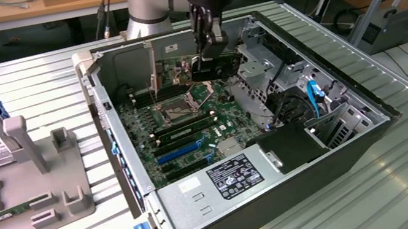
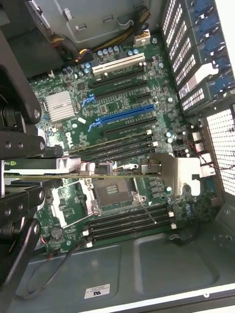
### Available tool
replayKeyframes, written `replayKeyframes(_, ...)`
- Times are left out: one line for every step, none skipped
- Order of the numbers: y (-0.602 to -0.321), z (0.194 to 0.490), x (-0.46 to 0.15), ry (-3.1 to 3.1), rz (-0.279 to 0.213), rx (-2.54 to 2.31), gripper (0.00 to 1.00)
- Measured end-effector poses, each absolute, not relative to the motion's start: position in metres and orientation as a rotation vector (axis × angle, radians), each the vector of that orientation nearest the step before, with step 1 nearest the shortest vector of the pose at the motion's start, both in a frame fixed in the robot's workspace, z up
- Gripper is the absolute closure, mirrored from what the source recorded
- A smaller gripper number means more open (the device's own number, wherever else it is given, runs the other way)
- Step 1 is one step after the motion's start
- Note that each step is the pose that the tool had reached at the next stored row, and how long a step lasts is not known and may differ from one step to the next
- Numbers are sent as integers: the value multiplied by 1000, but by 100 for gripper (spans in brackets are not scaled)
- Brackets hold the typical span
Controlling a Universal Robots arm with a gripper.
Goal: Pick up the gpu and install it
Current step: 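Insert the gpu into the slot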
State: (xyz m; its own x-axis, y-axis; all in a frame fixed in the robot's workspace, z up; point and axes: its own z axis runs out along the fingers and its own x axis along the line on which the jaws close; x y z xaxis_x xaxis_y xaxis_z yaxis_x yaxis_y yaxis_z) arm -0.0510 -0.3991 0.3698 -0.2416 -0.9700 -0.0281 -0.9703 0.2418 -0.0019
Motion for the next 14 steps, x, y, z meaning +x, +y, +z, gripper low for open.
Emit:
replayKeyframes(-399,370,-51,2450,25,-1929,73)
replayKeyframes(-399,370,-51,2443,25,-1938,73)
replayKeyframes(-399,370,-51,2435,25,-1947,73)
replayKeyframes(-399,370,-51,2428,25,-1957,73)
replayKeyframes(-399,370,-51,2420,25,-1966,73)
replayKeyframes(-399,370,-51,2411,26,-1978,73)
replayKeyframes(-399,370,-51,2405,26,-1986,73)
replayKeyframes(-399,370,-51,2392,26,-2001,73)
replayKeyframes(-399,370,-51,2382,26,-2012,73)
replayKeyframes(-399,370,-51,2374,26,-2022,73)
replayKeyframes(-399,370,-51,2362,26,-2037,73)
replayKeyframes(-399,370,-51,2352,27,-2049,73)
replayKeyframes(-399,370,-51,2339,27,-2064,73)
replayKeyframes(-399,370,-51,2328,27,-2077,73)
